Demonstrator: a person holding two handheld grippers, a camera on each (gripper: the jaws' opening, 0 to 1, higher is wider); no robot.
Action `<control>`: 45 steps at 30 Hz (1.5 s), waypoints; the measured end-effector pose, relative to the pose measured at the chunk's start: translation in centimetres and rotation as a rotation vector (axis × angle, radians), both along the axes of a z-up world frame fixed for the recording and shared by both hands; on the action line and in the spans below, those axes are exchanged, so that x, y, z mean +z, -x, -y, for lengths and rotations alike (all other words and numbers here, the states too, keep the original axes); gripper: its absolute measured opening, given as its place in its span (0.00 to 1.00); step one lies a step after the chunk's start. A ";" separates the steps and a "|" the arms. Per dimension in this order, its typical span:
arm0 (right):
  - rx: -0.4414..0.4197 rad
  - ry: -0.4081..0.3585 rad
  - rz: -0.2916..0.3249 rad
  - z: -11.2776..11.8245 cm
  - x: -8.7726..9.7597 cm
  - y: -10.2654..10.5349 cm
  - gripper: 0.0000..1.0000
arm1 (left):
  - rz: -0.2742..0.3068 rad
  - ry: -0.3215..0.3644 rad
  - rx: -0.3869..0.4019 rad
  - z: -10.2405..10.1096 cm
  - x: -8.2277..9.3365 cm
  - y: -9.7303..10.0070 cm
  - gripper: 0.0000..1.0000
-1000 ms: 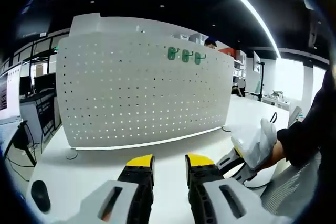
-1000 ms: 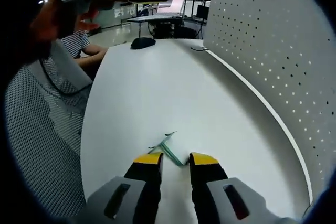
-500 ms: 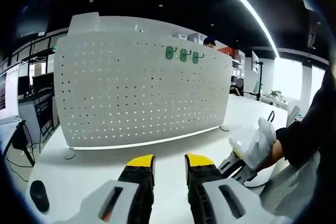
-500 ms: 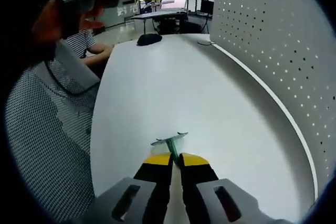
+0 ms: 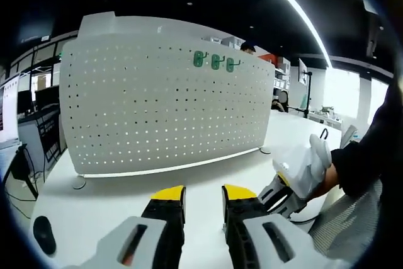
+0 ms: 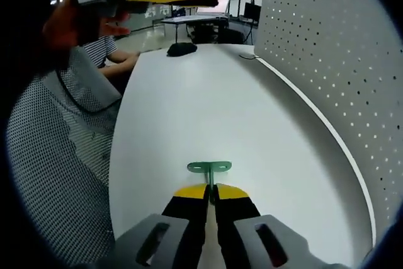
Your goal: Insert the hook assembly into the mounting plate slot until the hook locks in place.
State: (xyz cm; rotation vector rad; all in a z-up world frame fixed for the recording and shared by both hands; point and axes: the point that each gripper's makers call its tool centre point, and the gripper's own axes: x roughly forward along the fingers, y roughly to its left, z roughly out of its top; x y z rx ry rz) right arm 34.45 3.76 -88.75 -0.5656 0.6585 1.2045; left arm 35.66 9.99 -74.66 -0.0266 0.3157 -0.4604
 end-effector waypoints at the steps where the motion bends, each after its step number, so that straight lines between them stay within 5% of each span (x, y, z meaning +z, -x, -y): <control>1: -0.003 -0.002 0.000 0.0 0.1 0.0 0.01 | -0.011 -0.005 -0.013 0.3 -0.3 0.1 0.24; 22: 0.006 -0.012 0.095 -0.3 3.2 0.0 0.01 | -0.260 -0.131 -0.131 3.5 -6.1 0.1 0.17; 26: 0.004 -0.008 0.117 -0.2 3.7 0.0 0.01 | -0.284 -0.178 -0.162 4.6 -7.0 -0.5 0.16; 45: 0.024 0.040 0.192 0.0 4.2 0.2 0.01 | -0.337 -0.203 -0.181 5.5 -8.8 -0.4 0.07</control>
